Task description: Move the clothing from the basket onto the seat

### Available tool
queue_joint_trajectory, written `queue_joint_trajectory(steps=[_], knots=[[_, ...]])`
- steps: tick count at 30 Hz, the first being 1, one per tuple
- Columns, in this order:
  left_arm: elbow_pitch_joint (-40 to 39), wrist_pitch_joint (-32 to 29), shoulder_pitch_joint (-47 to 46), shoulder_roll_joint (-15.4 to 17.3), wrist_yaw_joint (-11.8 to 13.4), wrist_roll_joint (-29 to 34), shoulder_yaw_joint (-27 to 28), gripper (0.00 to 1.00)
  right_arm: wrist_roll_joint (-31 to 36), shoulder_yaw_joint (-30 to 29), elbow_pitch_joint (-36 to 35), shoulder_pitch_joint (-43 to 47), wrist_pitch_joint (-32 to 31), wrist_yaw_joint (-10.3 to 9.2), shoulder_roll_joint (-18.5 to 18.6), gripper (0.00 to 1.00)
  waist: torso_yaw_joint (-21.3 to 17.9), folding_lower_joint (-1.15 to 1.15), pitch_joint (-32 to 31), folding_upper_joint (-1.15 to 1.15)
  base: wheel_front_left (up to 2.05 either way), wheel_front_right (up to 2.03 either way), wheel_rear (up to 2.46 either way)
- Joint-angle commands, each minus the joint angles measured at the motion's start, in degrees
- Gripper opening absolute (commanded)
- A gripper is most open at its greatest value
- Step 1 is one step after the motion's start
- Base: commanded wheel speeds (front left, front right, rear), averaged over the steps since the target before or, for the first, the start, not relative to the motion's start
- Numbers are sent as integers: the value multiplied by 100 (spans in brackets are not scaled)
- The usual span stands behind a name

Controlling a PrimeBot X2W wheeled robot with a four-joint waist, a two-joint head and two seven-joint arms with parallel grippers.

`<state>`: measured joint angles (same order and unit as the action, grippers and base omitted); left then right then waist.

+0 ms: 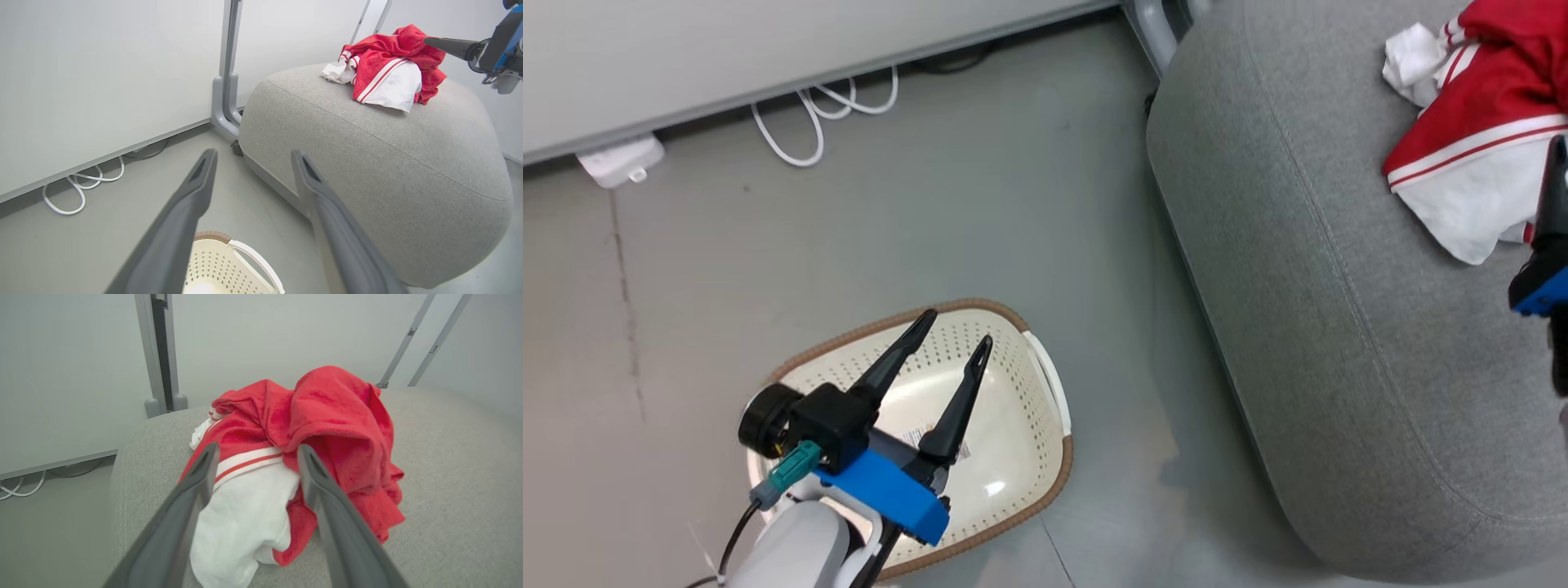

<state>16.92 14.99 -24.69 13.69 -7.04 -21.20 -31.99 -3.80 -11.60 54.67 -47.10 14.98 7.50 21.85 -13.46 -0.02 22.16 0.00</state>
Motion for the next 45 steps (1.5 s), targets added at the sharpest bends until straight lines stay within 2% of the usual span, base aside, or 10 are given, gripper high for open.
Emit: queue_joint_trajectory(steps=[1, 7, 11, 18, 24, 33, 45], knots=[[37, 25, 251, -54, 17, 5, 141, 100, -49, 67, -149, 343, 16, -2, -88, 100, 298, 2, -645, 0, 0, 0, 0], [37, 22, 943, -241, 29, 98, 753, 100, -115, 328, -1024, 1370, -27, -2, -355, 100, 529, 2, -1219, 0, 0, 0, 0], [17, 23, 1312, -402, 42, 188, 1161, 100, -15, 500, -1866, 2131, -154, -2, -561, 100, 718, 2, -1521, 0, 0, 0, 0], [-29, 22, 1775, -672, 75, 427, 1778, 100, 189, 555, -3463, 3361, -597, -2, -939, 100, 1086, 2, -1904, 0, 0, 0, 0], [-88, 23, 2040, -794, 53, 576, 2186, 100, 200, 632, -4318, 4050, -862, -2, -1367, 100, 1352, 2, -2153, 0, 0, 0, 0], [-107, 23, 2254, -922, 24, 724, 2578, 100, 52, 888, -4839, 4686, -1096, -2, -1746, 100, 1575, 2, -2267, 0, 0, 0, 0], [-41, 23, 2355, -1004, -12, 835, 2770, 100, 228, 791, -4974, 4914, -1131, -2, -1881, 100, 1565, 2, -2263, 0, 0, 0, 0]])
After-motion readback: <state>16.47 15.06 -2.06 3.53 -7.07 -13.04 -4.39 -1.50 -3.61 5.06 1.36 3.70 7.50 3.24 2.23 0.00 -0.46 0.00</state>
